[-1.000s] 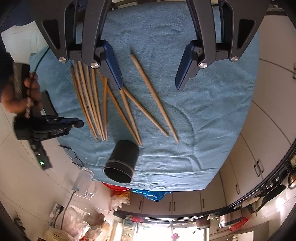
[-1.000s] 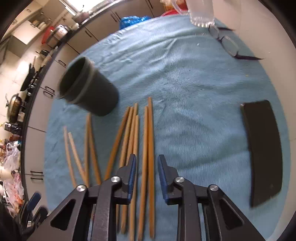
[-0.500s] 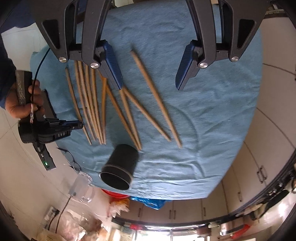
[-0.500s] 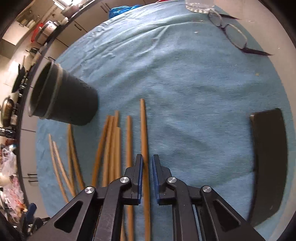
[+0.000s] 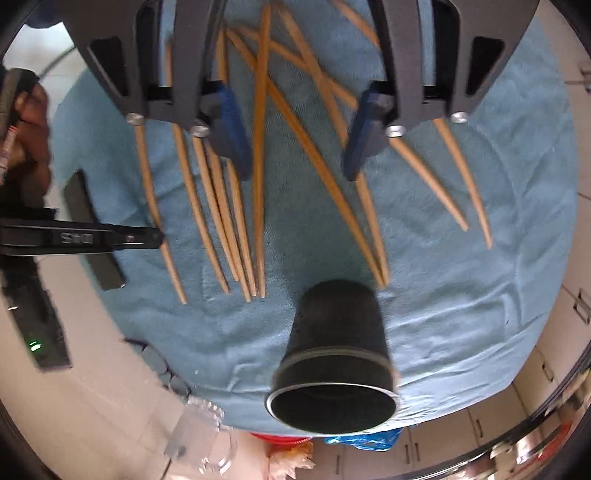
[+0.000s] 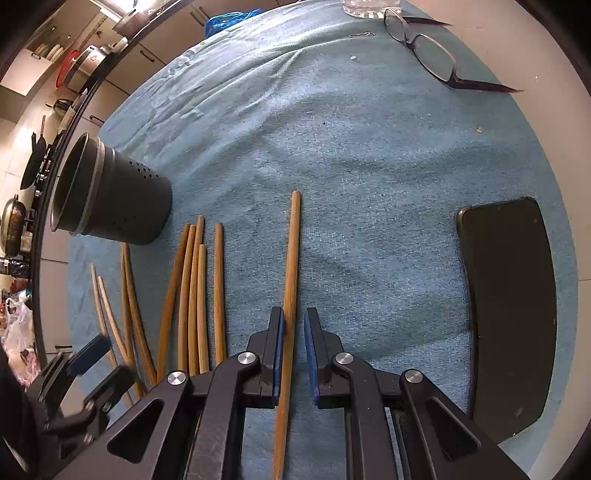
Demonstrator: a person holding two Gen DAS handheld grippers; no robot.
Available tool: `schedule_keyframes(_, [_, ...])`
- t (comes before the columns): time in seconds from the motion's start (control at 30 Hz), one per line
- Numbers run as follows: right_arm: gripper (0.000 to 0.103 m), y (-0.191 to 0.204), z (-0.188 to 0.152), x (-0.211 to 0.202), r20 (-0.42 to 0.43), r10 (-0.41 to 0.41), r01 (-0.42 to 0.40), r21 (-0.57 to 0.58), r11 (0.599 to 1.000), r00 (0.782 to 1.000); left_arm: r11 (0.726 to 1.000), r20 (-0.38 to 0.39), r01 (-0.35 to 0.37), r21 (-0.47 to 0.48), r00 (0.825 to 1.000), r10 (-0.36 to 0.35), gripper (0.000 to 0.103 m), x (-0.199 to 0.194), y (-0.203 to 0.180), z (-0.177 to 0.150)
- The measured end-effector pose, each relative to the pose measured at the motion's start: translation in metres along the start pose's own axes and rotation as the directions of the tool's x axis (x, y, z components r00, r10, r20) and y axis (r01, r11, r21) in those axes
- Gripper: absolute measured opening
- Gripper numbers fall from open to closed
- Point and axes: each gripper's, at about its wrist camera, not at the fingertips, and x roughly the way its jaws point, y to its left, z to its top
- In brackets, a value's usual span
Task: Organize utensils
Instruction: 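Close the left gripper on one chopstick while the right gripper grasps another chopstick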
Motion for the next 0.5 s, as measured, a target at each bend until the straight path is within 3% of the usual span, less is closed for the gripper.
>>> schedule_keyframes(0.17, [0.013,-0.006,0.001,0.0,-0.005,0.027,-0.027,0.004,1.0,1.0,0.999,-0.039,0.001,0.05,0.999,0.001,0.036,0.02,-0.007,0.012])
schedule_keyframes(0.33, [0.013,-0.009,0.002,0.0,-0.023,0.042,-0.042,0.007,0.999,0.999,0.998,-0.064,-0.007,0.068,0.998,0.012,0.036,0.034,-0.014,0.022])
schedule_keyframes(0.5, [0.018,-0.01,0.013,0.001,-0.026,0.024,-0.024,0.006,1.0,0.999,0.994,-0.048,-0.06,0.086,0.997,0.064,0.032,0.04,-0.026,0.028])
